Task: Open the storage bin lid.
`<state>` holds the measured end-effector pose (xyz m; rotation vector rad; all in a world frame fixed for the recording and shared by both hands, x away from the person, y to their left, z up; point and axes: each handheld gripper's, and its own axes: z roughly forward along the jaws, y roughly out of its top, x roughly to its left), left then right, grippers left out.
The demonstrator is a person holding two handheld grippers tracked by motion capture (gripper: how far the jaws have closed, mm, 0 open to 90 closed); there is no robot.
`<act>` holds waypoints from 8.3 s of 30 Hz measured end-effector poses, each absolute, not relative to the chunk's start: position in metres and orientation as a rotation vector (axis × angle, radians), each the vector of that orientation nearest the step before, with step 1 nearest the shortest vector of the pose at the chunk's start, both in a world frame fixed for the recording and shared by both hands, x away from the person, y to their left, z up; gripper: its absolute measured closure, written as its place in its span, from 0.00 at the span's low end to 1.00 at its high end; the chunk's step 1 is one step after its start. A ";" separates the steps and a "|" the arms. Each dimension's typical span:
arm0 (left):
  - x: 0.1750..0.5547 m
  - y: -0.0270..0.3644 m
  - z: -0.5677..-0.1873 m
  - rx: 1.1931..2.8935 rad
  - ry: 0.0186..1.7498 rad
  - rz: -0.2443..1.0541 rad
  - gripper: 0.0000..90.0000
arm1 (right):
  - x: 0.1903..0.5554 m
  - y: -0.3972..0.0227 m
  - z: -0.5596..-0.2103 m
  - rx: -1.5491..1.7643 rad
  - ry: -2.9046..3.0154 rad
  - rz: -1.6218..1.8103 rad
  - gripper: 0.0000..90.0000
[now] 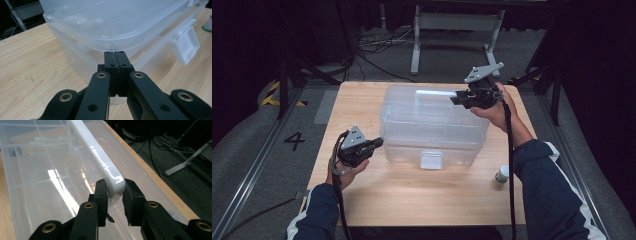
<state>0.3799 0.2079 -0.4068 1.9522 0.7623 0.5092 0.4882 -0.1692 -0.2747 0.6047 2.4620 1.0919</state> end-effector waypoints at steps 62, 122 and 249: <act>0.383 0.199 -0.392 1.942 0.721 0.598 1.00 | 0.440 -0.297 -0.308 0.785 2.190 1.203 0.56; 0.389 0.197 -0.392 1.965 0.740 0.609 0.98 | 0.425 -0.291 -0.383 0.789 2.127 1.363 0.45; 0.405 0.184 -0.413 1.993 0.668 0.504 1.00 | 0.543 -0.215 -0.290 1.106 1.709 1.135 0.90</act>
